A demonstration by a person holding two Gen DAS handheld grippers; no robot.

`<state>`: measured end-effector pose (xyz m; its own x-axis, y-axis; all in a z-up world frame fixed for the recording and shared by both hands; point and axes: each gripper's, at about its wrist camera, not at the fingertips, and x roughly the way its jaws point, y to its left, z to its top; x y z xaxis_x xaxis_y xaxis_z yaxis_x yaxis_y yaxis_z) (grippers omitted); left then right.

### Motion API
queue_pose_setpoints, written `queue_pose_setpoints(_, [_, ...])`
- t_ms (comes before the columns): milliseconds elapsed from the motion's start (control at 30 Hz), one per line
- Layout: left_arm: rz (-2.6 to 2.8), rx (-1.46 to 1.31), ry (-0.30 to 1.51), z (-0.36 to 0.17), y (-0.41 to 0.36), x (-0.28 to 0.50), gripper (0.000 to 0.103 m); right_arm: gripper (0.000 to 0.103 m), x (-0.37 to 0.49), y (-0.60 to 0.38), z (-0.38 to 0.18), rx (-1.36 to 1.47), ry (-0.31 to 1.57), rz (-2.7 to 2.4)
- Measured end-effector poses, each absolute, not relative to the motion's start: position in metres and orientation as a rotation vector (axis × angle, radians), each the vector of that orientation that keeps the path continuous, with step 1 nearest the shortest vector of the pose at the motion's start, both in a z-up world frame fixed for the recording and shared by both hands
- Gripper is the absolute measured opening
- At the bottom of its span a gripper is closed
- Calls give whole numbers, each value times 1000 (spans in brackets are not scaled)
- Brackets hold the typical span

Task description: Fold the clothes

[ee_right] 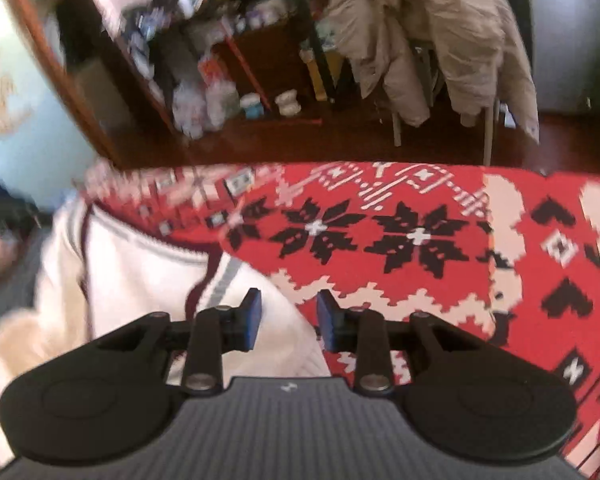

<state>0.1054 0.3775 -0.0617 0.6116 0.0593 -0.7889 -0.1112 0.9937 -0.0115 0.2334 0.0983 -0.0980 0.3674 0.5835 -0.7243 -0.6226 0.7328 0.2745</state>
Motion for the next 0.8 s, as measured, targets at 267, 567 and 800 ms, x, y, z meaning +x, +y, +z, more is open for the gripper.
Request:
queue_pose_setpoints(267, [92, -57, 889, -65, 379, 105, 4, 11, 204, 137, -97, -305, 860, 803])
queue_pose_setpoints(567, [44, -58, 826, -30, 363, 179, 4, 10, 236, 97, -15, -267, 673, 597])
queue_pose_setpoints(800, [124, -99, 910, -60, 355, 240, 5, 11, 304, 108, -17, -295, 738, 506])
